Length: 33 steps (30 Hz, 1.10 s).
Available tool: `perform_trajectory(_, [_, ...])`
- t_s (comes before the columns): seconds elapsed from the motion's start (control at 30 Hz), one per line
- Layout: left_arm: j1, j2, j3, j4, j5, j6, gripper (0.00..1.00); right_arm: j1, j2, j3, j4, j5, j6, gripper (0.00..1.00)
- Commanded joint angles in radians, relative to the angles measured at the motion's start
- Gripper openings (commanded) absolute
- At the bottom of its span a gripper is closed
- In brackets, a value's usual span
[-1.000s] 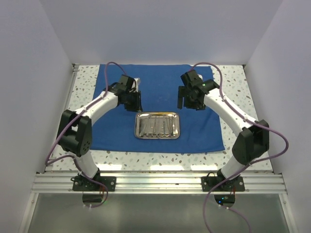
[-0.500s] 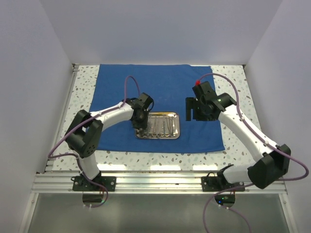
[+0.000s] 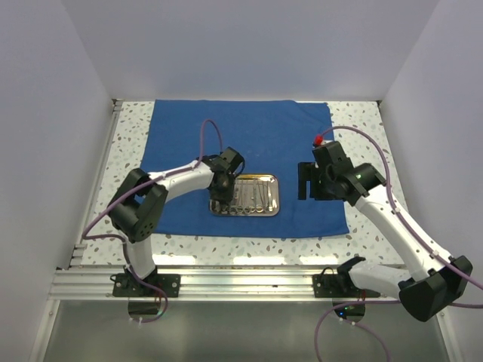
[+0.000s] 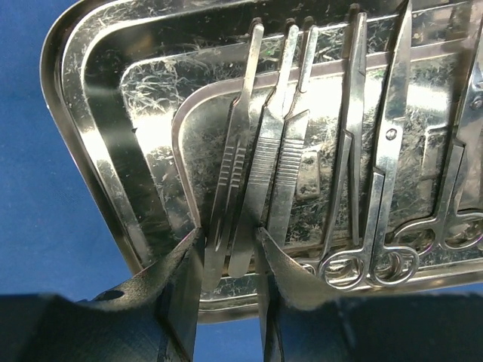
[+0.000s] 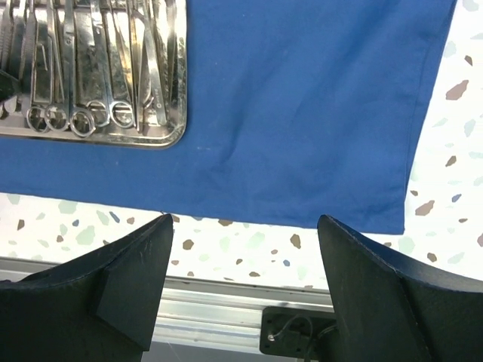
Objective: Open and lay out the surgical kit
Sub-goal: Pick up the medical item from the container.
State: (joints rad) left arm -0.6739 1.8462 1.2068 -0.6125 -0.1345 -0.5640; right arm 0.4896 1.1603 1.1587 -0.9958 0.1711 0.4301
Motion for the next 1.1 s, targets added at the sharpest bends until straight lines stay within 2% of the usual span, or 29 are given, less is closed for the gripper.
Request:
perform_trajectory(0.0, [-0.006, 0.053, 0.017, 0.028, -0.007, 0.03, 0.36, -0.002, -0.05, -0.031, -0.009, 0.03, 0.013, 0.82])
perform_trajectory(0.2, [-0.004, 0.151, 0.042, -0.007, 0.001, 0.072, 0.39, -0.002, -0.045, -0.074, 0.017, -0.005, 0.085, 0.82])
perform_trajectory(0.33, [-0.003, 0.214, 0.019, 0.002, 0.024, 0.079, 0.38, -0.002, -0.042, -0.048, -0.004, 0.031, 0.093, 0.82])
perform_trajectory(0.43, [0.028, 0.237, -0.01, 0.051, 0.084, 0.084, 0.19, -0.002, -0.051, -0.037, -0.01, 0.048, 0.091, 0.82])
perform_trajectory(0.47, [0.039, 0.242, -0.025, 0.074, 0.129, 0.082, 0.04, -0.002, -0.053, -0.042, -0.009, 0.05, 0.09, 0.82])
perform_trajectory(0.5, [0.059, 0.248, -0.033, 0.088, 0.157, 0.081, 0.0, 0.0, -0.053, -0.047, -0.006, 0.045, 0.091, 0.82])
perform_trajectory(0.6, [0.076, 0.237, -0.067, 0.137, 0.223, 0.082, 0.0, 0.0, -0.045, -0.057, -0.001, 0.033, 0.09, 0.81])
perform_trajectory(0.8, [0.079, 0.136, -0.035, 0.076, 0.181, 0.079, 0.0, 0.0, -0.042, -0.059, 0.014, 0.024, 0.07, 0.81])
perform_trajectory(1.07, [0.079, 0.005, 0.212, -0.104, 0.179, 0.093, 0.0, 0.0, -0.033, -0.086, 0.057, 0.005, 0.05, 0.81])
